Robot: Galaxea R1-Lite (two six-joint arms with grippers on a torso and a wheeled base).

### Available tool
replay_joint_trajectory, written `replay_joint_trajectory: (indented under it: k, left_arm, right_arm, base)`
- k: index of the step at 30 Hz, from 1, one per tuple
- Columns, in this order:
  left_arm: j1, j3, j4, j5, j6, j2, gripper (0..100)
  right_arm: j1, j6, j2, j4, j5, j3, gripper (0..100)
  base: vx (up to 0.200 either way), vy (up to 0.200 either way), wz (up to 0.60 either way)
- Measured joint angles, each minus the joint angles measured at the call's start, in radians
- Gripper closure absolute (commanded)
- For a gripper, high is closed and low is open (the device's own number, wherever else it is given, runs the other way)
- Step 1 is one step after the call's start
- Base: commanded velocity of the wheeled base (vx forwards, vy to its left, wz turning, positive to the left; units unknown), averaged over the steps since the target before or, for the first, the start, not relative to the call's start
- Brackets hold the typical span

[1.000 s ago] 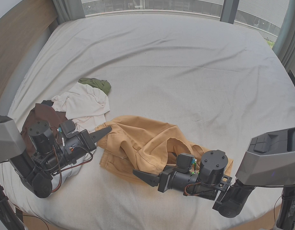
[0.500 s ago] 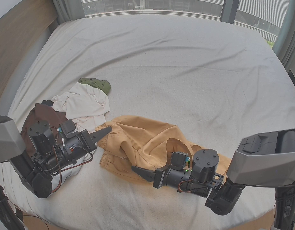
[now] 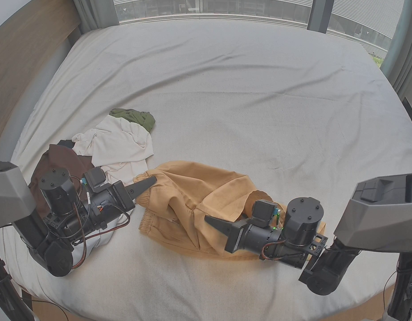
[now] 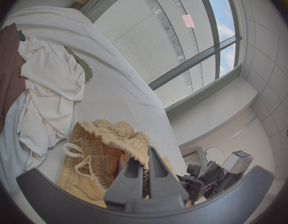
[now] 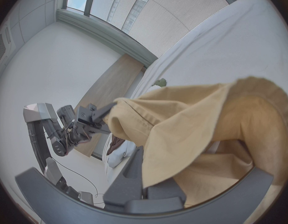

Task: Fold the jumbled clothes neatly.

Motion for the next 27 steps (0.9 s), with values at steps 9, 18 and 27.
replay_joint_trajectory:
  k: [9,18,27]
  left_arm:
    - [0.010,0.000,0.000,-0.006,-0.003,-0.024,100]
    - [0.048,-0.001,0.000,-0.026,-0.005,-0.079,100]
    - [0.065,0.007,0.001,-0.042,-0.006,-0.108,100]
  right_arm:
    - [-0.146,-0.018,-0.170,-0.008,0.090,0.098,100]
    - [-0.298,-0.021,-0.292,-0.011,0.289,0.259,100]
    - [-0.373,-0.017,-0.360,-0.011,0.313,0.275,100]
  base:
    - [0.000,0.000,0.00]
    - [0.000,0.000,0.00]
    - [0.000,0.000,0.00]
